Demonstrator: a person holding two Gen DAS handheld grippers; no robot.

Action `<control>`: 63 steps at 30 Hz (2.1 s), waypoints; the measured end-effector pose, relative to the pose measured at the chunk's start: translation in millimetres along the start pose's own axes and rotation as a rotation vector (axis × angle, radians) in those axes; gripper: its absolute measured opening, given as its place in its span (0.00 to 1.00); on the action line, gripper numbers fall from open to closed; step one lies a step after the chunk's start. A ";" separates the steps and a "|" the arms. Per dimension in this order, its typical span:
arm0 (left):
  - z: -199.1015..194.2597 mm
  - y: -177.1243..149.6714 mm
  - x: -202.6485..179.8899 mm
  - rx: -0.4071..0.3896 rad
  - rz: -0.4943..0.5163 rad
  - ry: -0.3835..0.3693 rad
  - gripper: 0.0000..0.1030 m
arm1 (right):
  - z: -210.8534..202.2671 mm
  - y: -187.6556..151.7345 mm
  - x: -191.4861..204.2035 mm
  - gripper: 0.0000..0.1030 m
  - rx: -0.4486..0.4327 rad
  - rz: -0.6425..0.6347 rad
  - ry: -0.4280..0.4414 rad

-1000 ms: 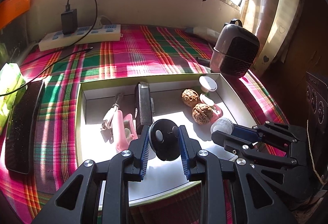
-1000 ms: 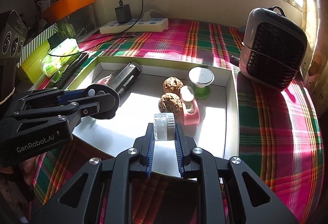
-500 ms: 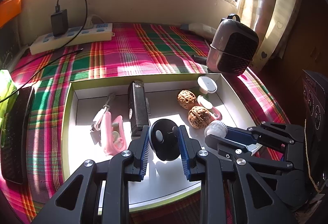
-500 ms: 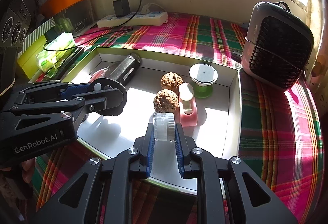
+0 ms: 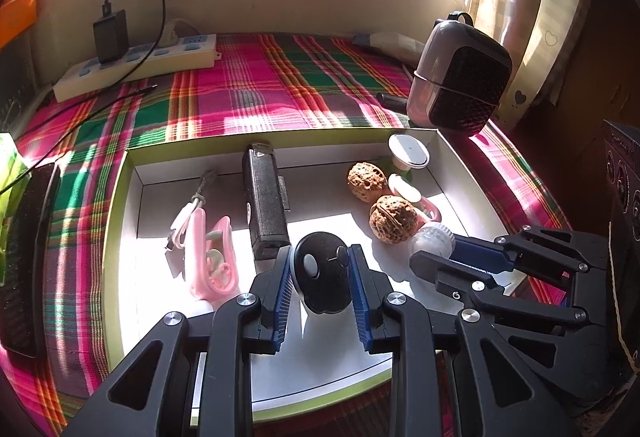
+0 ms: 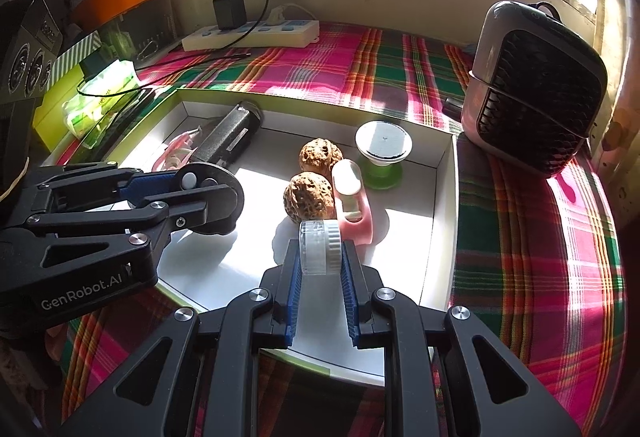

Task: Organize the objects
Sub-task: 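Lower the white roll beside the walnuts and open the right gripper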

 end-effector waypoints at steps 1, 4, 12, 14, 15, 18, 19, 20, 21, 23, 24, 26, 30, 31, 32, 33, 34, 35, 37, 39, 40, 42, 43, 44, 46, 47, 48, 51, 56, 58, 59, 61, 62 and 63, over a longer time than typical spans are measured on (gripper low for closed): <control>1.2 -0.2 0.2 0.004 -0.004 0.001 0.25 | 0.2 0.3 0.0 0.19 0.000 0.000 -0.002; 3.3 -0.4 1.2 0.010 -0.008 0.002 0.25 | 0.4 0.4 0.1 0.19 -0.002 -0.001 -0.001; 3.5 -0.7 1.9 0.010 -0.009 0.002 0.25 | 0.9 0.6 -1.2 0.19 -0.008 0.006 -0.004; 3.7 -0.8 2.0 0.011 -0.012 0.002 0.25 | 0.9 0.7 -1.7 0.19 -0.009 0.007 -0.005; 3.8 -0.8 2.1 0.010 -0.012 0.002 0.25 | 0.8 0.6 -1.5 0.19 -0.010 0.009 -0.005; 3.8 -0.9 2.2 0.011 -0.012 0.001 0.25 | 1.0 0.8 -2.4 0.19 -0.009 0.011 -0.007; 3.7 -0.9 2.3 0.011 -0.012 0.001 0.25 | 1.0 0.7 -3.3 0.19 -0.008 0.012 -0.007; 3.8 -0.9 2.3 0.011 -0.012 0.001 0.25 | 1.2 0.7 -3.7 0.19 -0.007 0.014 -0.008; 4.0 -0.9 2.0 0.011 -0.012 0.001 0.25 | 1.3 0.8 -4.1 0.19 -0.006 0.016 -0.007; 4.0 -1.1 1.9 0.012 -0.013 0.001 0.25 | 1.1 0.5 -4.6 0.19 -0.006 0.016 -0.006; 3.9 -1.3 2.2 0.012 -0.014 0.000 0.25 | 1.2 0.6 -4.4 0.19 -0.006 0.016 -0.006; 3.9 -1.6 2.1 0.013 -0.015 -0.001 0.25 | 1.4 0.5 -4.4 0.19 -0.005 0.018 -0.007; 4.1 -1.8 2.6 0.015 -0.020 -0.001 0.26 | 1.6 0.4 -5.0 0.20 -0.002 0.022 -0.007; 4.4 -2.1 2.9 0.017 -0.021 -0.002 0.27 | 1.7 0.6 -5.2 0.20 -0.001 0.024 -0.006; 5.0 -2.3 3.0 0.020 -0.023 -0.003 0.27 | 1.7 0.3 -5.7 0.20 0.000 0.026 -0.004; 4.9 -2.5 2.7 0.019 -0.021 -0.001 0.27 | 1.8 0.1 -6.1 0.20 0.001 0.028 -0.002; 5.0 -2.6 2.6 0.019 -0.020 0.000 0.27 | 1.8 0.1 -6.1 0.20 0.001 0.028 -0.003; 5.0 -2.6 2.4 0.020 -0.021 0.001 0.27 | 1.7 -0.1 -6.0 0.20 0.001 0.028 -0.004; 5.1 -2.4 2.3 0.021 -0.021 0.002 0.28 | 2.1 -0.3 -6.3 0.20 0.001 0.028 -0.004; 4.7 -2.6 2.6 0.021 -0.025 0.005 0.28 | 2.1 -0.6 -6.4 0.21 0.001 0.030 -0.004; 4.5 -2.9 2.7 0.021 -0.025 0.006 0.28 | 2.1 -0.7 -6.6 0.21 0.001 0.032 -0.005; 3.7 -3.6 3.1 0.021 -0.027 0.011 0.29 | 1.6 -1.1 -6.2 0.22 0.001 0.034 -0.005; 3.4 -4.1 3.2 0.021 -0.027 0.015 0.29 | 1.2 -1.3 -6.0 0.23 0.000 0.035 -0.006; 3.1 -4.5 3.6 0.021 -0.028 0.018 0.30 | 0.8 -1.4 -5.7 0.24 0.000 0.035 -0.008; 2.1 -5.4 4.4 0.021 -0.029 0.021 0.30 | -0.1 -1.9 -5.0 0.25 -0.002 0.035 -0.010; 1.4 -6.0 4.3 0.021 -0.030 0.023 0.30 | -0.4 -2.3 -4.5 0.25 -0.002 0.035 -0.011; 0.4 -6.5 4.5 0.019 -0.030 0.028 0.30 | -0.5 -2.3 -4.5 0.25 -0.002 0.037 -0.011; -3.3 -7.5 5.7 0.011 -0.034 0.038 0.30 | -2.3 -3.1 -2.6 0.25 -0.005 0.038 -0.011; -12.6 -9.3 7.1 -0.008 -0.041 0.056 0.30 | -6.1 -5.3 0.2 0.26 -0.012 0.042 -0.013; -16.4 -10.3 7.3 -0.015 -0.045 0.055 0.30 | -7.9 -6.2 0.8 0.36 -0.015 0.044 -0.013; -18.2 -10.9 7.4 -0.017 -0.045 0.058 0.30 | -9.1 -6.6 1.1 0.42 -0.018 0.047 -0.014; -21.4 -12.4 7.5 -0.023 -0.048 0.062 0.30 | -11.3 -7.5 1.7 0.43 -0.021 0.050 -0.013; -23.0 -13.7 7.3 -0.025 -0.048 0.065 0.30 | -12.6 -7.9 2.0 0.43 -0.025 0.052 -0.014; -24.5 -14.9 7.5 -0.027 -0.050 0.067 0.30 | -13.7 -8.2 2.4 0.43 -0.028 0.054 -0.016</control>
Point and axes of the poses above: each gripper's, at about its wrist camera, not at the fingertips, and z roughly the way its jaws point, x to its left, y to its top, the point moved 6 cm from there along z, roughly the way its jaws point, and after that the axes turned 14 degrees about x, right-handed, at the moved point
